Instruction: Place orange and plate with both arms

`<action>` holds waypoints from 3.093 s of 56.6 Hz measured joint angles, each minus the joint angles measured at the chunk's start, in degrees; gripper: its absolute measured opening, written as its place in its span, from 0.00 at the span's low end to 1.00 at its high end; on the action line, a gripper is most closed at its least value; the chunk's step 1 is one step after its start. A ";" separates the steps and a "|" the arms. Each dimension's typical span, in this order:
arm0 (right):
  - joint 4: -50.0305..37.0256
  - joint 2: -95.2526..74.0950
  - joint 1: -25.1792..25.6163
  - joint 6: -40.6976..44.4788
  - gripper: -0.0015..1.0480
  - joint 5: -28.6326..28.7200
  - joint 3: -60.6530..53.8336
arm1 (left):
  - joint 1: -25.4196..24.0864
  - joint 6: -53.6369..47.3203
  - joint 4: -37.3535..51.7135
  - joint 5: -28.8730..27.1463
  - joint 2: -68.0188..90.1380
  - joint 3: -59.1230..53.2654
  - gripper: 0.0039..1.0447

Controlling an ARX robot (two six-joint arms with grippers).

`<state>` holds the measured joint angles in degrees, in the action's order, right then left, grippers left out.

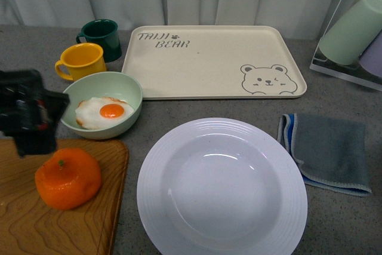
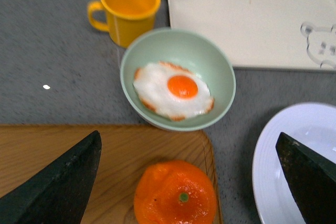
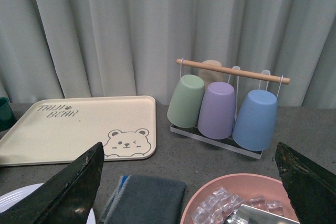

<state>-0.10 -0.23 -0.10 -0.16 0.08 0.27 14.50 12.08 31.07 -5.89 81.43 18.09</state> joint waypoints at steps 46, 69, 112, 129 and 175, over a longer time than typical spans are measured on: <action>0.00 0.00 0.00 0.00 0.91 0.00 0.00 | -3.82 1.92 -23.17 8.63 17.16 13.97 0.94; 0.00 0.00 0.00 0.00 0.91 0.00 0.00 | -3.43 1.75 -25.44 10.05 15.96 14.38 0.47; 0.00 0.00 0.00 0.00 0.91 0.00 0.00 | 18.73 12.04 -23.98 12.96 20.44 25.42 0.45; 0.00 0.00 0.00 0.00 0.91 0.00 0.00 | 22.71 12.76 -20.50 10.38 29.59 30.32 0.45; 0.00 0.00 0.00 0.00 0.91 0.00 0.00 | 18.25 14.43 -19.78 11.91 25.75 28.33 0.94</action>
<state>-0.10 -0.23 -0.10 -0.16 0.08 0.27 32.75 26.50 11.29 6.02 107.18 46.41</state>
